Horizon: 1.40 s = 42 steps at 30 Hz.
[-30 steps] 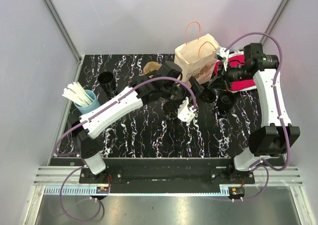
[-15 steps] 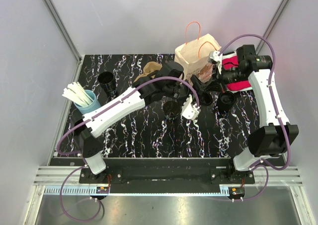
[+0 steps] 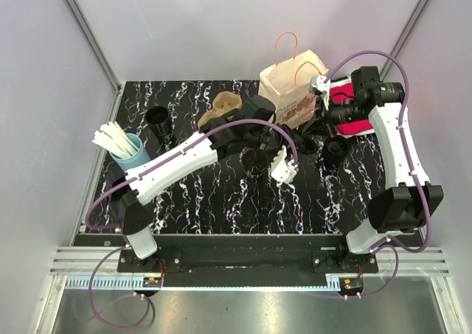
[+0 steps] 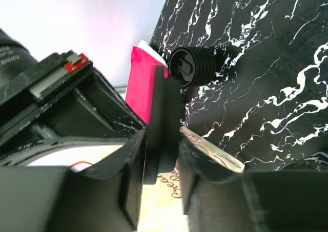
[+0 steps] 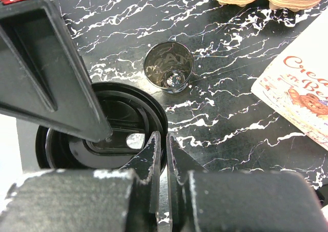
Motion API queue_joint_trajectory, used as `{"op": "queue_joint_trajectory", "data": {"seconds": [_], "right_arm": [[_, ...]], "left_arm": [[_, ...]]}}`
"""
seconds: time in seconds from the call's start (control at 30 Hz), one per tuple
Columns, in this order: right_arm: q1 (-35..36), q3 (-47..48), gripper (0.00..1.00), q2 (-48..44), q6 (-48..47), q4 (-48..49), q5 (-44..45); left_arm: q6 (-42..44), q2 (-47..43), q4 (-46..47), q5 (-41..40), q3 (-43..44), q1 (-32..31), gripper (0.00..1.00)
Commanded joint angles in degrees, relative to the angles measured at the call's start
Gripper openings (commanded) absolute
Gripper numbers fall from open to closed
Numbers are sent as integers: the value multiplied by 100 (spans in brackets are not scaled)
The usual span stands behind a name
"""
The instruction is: Pack the takeout coffee
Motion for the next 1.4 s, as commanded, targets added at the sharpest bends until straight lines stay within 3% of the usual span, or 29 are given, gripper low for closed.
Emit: {"op": "queue_joint_trajectory", "data": {"seconds": [0.0, 0.13, 0.23, 0.27, 0.37, 0.5, 0.63, 0.83, 1.03, 1.23, 1.37], "right_arm": [[31, 105, 7, -26, -108, -1676, -60], [22, 148, 9, -8, -90, -1668, -25], [5, 297, 41, -17, 111, -1484, 116], [-4, 394, 57, -43, 216, -1387, 281], [-118, 395, 72, -350, 901, -545, 781], [-153, 88, 84, -1122, 1640, 607, 1626], [-154, -44, 88, -1440, 2290, 1538, 2513], [-101, -142, 91, -1599, 2275, 1647, 2578], [679, -404, 98, -1888, 1528, 1251, 2989], [1603, -511, 95, -1784, 1272, 1224, 3481], [2235, -142, 93, -1380, 1281, 1119, 3395]], "left_arm": [[34, -50, 209, -53, 36, -54, 30], [-10, -41, 209, -79, 45, -71, 28], [-194, -50, 200, -175, 71, -98, 27], [-299, -59, 200, -263, 80, -115, 27], [-966, -155, 113, -517, 186, -133, 28], [-2203, -480, -54, -1027, 72, -133, 29], [-3321, -761, -632, -1712, 1, -124, 29], [-4930, -981, -1926, -2400, 160, 156, 30], [-5871, -974, -1883, -1136, -17, 1025, 33], [-7092, 140, -1909, 796, 1071, 2158, 35], [-7953, 854, -1988, 1616, 1591, 2600, 35]]}}
